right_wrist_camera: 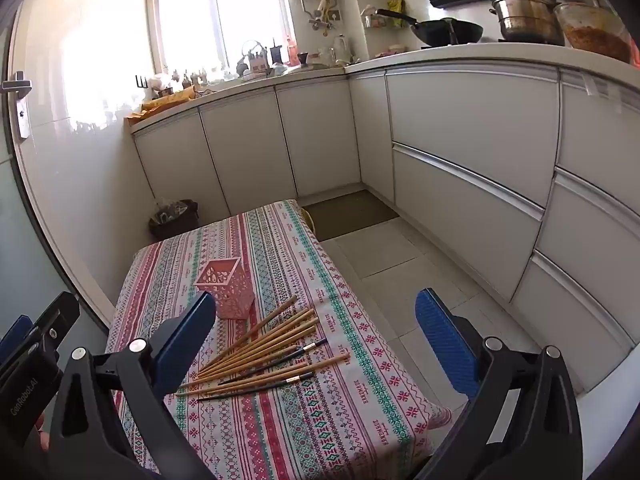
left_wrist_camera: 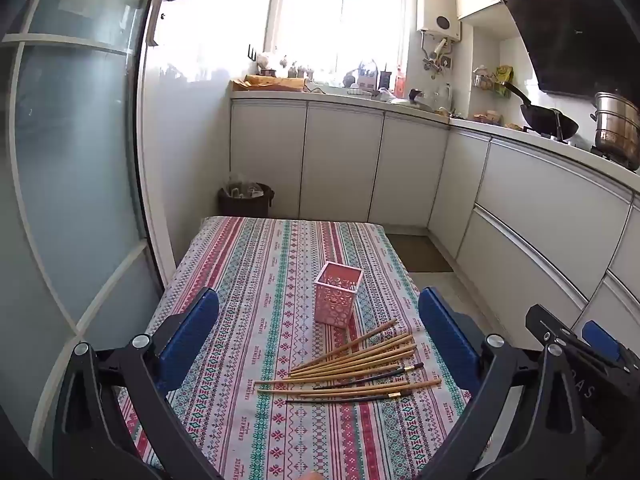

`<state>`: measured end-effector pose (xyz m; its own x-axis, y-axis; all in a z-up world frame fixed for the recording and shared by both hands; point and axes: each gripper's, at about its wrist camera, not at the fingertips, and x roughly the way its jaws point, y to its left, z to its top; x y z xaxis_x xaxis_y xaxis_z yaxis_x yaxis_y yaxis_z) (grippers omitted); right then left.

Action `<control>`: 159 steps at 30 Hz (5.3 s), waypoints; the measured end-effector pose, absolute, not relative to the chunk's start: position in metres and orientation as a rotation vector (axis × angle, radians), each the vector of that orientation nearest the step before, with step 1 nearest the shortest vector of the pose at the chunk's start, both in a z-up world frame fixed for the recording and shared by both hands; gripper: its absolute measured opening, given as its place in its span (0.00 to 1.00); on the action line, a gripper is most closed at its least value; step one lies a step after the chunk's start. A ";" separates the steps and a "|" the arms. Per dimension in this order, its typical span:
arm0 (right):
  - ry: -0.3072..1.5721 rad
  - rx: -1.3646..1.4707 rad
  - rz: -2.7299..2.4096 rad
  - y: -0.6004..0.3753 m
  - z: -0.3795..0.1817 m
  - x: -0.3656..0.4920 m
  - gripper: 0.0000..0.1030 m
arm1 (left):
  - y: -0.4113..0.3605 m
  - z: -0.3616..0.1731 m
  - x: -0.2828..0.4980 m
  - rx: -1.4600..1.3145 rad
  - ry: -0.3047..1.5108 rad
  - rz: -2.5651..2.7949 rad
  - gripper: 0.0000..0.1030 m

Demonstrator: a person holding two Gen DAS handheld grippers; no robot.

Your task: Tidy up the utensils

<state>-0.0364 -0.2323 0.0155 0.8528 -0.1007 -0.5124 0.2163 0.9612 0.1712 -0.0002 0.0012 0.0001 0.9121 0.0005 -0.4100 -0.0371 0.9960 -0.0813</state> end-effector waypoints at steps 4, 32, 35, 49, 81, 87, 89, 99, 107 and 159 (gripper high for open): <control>0.518 0.238 -0.190 -0.237 0.019 -0.038 0.95 | 0.002 0.001 -0.003 -0.103 0.422 0.012 0.93; 0.530 0.244 -0.149 -0.236 0.022 -0.047 0.95 | -0.001 0.004 -0.005 -0.074 0.430 0.020 0.93; 0.530 0.244 -0.148 -0.236 0.021 -0.048 0.95 | -0.001 0.003 -0.005 -0.076 0.430 0.017 0.93; 0.536 0.245 -0.144 -0.235 0.020 -0.048 0.95 | -0.002 0.001 -0.003 -0.075 0.438 0.022 0.93; 0.559 0.260 -0.128 -0.233 0.015 -0.047 0.95 | -0.002 -0.005 -0.005 -0.075 0.459 0.025 0.93; 0.560 0.260 -0.125 -0.233 0.014 -0.047 0.95 | -0.002 -0.005 -0.005 -0.073 0.459 0.026 0.93; 0.560 0.261 -0.125 -0.233 0.015 -0.047 0.95 | -0.002 -0.005 -0.006 -0.075 0.461 0.026 0.93; 0.562 0.262 -0.124 -0.233 0.014 -0.048 0.95 | -0.002 -0.007 -0.006 -0.072 0.464 0.025 0.93; 0.577 0.319 -0.149 -0.248 0.003 -0.042 0.95 | -0.013 -0.020 0.011 -0.031 0.516 -0.045 0.93; 0.959 0.933 -0.049 -0.385 -0.146 0.071 0.95 | -0.180 -0.229 0.184 0.889 1.394 -0.932 0.39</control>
<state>0.0710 -0.3845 -0.1458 0.6038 0.3490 -0.7167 0.4200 0.6249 0.6582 0.1841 -0.1799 -0.2288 -0.0314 -0.0107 -0.9994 0.9197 0.3912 -0.0331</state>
